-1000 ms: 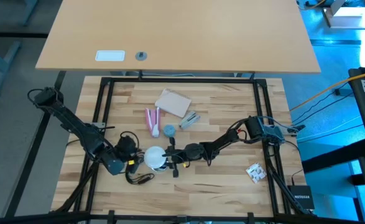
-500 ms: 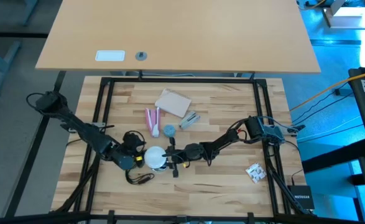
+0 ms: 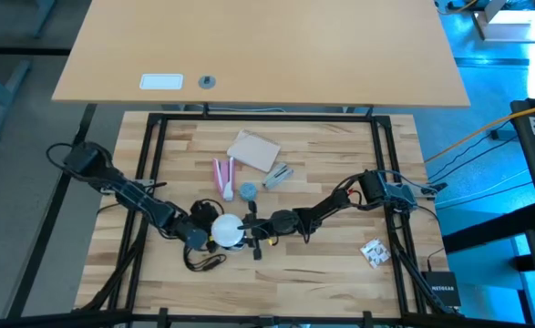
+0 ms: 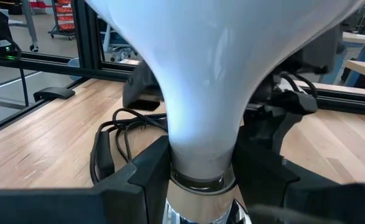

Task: Screw lightbulb
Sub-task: Insert the lightbulb into the lamp

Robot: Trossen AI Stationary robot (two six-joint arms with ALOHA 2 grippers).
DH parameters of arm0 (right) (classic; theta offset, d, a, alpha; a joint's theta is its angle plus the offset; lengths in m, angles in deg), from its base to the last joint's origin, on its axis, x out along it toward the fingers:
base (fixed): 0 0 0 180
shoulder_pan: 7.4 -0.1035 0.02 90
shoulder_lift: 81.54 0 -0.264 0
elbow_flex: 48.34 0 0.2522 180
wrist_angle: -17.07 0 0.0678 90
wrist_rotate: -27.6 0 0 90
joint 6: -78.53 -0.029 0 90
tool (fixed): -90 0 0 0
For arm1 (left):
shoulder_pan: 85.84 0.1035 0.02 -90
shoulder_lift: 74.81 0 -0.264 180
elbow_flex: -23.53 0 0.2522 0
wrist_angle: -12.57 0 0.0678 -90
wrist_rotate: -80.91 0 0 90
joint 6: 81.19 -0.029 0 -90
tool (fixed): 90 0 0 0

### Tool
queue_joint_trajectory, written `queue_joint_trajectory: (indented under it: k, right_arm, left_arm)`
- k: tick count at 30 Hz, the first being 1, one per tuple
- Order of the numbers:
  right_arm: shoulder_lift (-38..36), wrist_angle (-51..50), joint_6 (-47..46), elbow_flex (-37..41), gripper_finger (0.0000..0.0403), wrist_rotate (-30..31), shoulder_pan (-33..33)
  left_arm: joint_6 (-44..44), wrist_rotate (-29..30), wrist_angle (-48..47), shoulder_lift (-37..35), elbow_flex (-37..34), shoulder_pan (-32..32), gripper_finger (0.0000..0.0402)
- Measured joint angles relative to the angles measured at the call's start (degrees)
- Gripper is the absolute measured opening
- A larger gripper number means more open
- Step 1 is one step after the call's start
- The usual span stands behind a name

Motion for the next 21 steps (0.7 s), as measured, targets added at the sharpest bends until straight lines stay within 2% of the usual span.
queue_joint_trajectory:
  k: [14, 21]
  right_arm:
    - [0.0, 0.1, 0.0, 0.0, 0.0166, 0.0, 0.0]
    - [0.0, 0.1, -0.1, 0.0, 0.0166, -0.4, 0.0]
  left_arm:
    - [2.0, 0.7, -0.3, 0.9, 0.0, 0.0, 0.0221]
    - [5.0, -4.9, 0.0, 0.8, 0.1, -0.4, 0.0221]
